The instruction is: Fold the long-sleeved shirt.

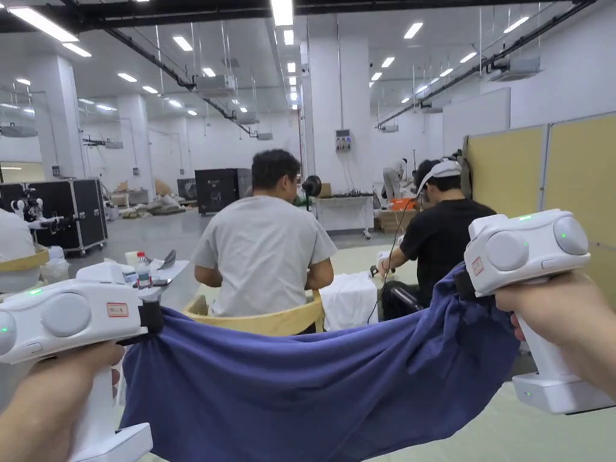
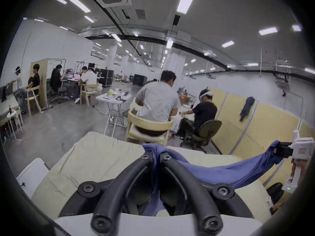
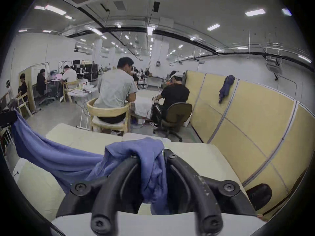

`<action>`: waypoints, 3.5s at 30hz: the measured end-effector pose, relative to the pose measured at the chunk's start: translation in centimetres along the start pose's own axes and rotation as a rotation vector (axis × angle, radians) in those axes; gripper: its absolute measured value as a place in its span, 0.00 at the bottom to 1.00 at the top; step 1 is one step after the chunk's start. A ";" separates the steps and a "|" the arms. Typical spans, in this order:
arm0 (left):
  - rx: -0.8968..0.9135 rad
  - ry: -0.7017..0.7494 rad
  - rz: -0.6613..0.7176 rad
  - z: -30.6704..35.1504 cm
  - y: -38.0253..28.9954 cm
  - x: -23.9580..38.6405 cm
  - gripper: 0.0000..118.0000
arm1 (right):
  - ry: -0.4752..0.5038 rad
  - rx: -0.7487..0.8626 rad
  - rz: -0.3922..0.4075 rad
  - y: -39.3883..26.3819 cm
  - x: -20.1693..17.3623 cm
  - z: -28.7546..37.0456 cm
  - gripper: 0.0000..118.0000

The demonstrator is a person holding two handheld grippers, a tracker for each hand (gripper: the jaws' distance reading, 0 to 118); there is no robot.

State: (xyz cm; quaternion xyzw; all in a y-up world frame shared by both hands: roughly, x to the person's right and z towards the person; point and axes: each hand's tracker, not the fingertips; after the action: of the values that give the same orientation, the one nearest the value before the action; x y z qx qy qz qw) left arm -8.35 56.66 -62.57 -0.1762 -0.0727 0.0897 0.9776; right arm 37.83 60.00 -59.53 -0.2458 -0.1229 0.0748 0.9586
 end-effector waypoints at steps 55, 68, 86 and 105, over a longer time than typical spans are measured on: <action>-0.691 0.068 0.043 28.1 -43.5 -8.0 0.04 | 0.205 -0.358 -0.163 -49.4 3.4 24.3 0.04; -0.655 0.308 0.042 20.0 -47.4 -13.1 0.93 | 0.346 -0.384 -0.156 -46.6 -2.7 21.2 0.04; -0.654 0.209 0.187 20.5 -46.4 -14.0 0.01 | 0.375 -0.445 0.231 -38.0 -18.3 -7.0 0.97; -0.540 0.176 0.363 24.0 -42.3 -13.1 0.01 | 0.490 -0.327 0.005 -35.5 -13.2 3.6 0.06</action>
State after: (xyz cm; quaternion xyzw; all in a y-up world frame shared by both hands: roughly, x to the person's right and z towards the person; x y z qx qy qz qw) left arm -18.91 22.96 -26.62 -0.4457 0.0233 0.2242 0.8663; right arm 27.12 28.08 -41.73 -0.4082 0.1022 -0.0051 0.9071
